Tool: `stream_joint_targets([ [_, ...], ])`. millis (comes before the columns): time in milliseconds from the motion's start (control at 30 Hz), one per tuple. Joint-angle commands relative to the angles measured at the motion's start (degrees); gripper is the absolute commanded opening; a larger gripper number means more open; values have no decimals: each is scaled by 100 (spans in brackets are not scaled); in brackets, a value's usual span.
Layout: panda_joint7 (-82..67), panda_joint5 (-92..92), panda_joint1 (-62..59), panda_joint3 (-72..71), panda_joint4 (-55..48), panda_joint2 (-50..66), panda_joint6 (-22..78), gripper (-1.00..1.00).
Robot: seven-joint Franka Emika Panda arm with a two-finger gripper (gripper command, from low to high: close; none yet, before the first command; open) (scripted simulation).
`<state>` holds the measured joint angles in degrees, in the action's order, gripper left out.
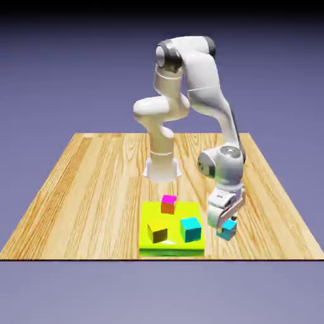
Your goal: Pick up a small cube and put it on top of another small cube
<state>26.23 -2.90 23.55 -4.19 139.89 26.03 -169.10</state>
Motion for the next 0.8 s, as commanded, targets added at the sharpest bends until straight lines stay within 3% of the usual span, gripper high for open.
stream_joint_targets([
  [0,0,0,0,0,0,0,0,-100],
  [200,-126,193,-253,-222,264,-1228,964,-100],
  [467,119,445,-1287,450,-573,-2370,2926,-100],
  [667,86,488,-1289,430,-448,-1511,1942,-100],
  [700,86,488,-1289,430,-448,-1511,1942,100],
  [767,94,478,-1288,435,-478,-1718,2180,100],
])
